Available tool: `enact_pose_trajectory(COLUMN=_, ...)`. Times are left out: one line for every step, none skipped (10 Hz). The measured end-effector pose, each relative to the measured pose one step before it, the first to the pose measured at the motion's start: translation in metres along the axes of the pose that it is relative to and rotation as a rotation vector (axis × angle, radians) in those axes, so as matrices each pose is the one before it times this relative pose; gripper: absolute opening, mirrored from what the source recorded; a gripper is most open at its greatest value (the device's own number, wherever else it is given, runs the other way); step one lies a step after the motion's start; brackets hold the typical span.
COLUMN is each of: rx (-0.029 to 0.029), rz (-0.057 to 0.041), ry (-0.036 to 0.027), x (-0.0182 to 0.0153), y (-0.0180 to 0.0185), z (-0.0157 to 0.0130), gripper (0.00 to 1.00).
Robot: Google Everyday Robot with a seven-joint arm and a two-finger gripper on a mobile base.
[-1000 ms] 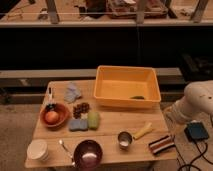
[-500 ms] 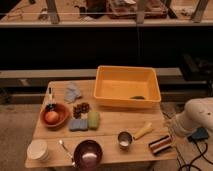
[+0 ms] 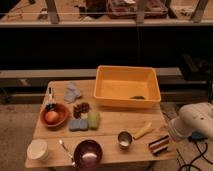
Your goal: Wipe table surface with eraser
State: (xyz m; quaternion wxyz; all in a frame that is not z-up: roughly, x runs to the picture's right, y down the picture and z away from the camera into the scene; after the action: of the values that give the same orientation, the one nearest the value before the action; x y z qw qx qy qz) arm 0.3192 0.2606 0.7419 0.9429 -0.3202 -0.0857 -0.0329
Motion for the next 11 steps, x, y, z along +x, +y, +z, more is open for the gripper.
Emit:
enact_pose_trajectory(rx=-0.00455, rz=-0.00243, ry=-0.00302, x=-0.00171, y=-0.00001, z=0.00604, gripper=0.65)
enact_pose_trajectory(rx=-0.00577, rz=-0.00173, ry=-0.00231, x=-0.00139, y=0.0009, z=0.00661, gripper=0.65)
enact_pose_trajectory(rx=-0.00702, rz=0.00042, ry=0.00142, x=-0.0003, y=0.00231, z=0.00793, gripper=0.65)
enact_pose_trajectory(rx=-0.00344, rz=0.00161, ry=0.00288, x=0.00036, y=0.00151, z=0.0047, gripper=0.65)
enact_pose_trajectory(rx=-0.00348, rz=0.00079, ry=0.00203, x=0.00007, y=0.00094, z=0.0034, gripper=0.64)
enact_pose_trajectory(rx=-0.00519, rz=0.00238, ry=0.00243, x=0.00054, y=0.0019, z=0.00403, gripper=0.57)
enact_pose_trajectory(rx=-0.0033, rz=0.00627, ry=0.00243, x=0.00128, y=0.00128, z=0.00317, gripper=0.45)
enact_pose_trajectory(rx=-0.00248, rz=0.00808, ry=0.00146, x=0.00109, y=0.0008, z=0.00155, gripper=0.34)
enact_pose_trajectory(rx=-0.00017, rz=0.00934, ry=0.00107, x=0.00109, y=-0.00013, z=0.00117, gripper=0.25)
enact_pose_trajectory(rx=-0.00107, rz=0.00791, ry=0.00294, x=0.00014, y=-0.00105, z=0.00091, gripper=0.15)
enact_pose_trajectory(rx=-0.00053, rz=0.0049, ry=0.00875, x=0.00007, y=-0.00195, z=0.00003, gripper=0.09)
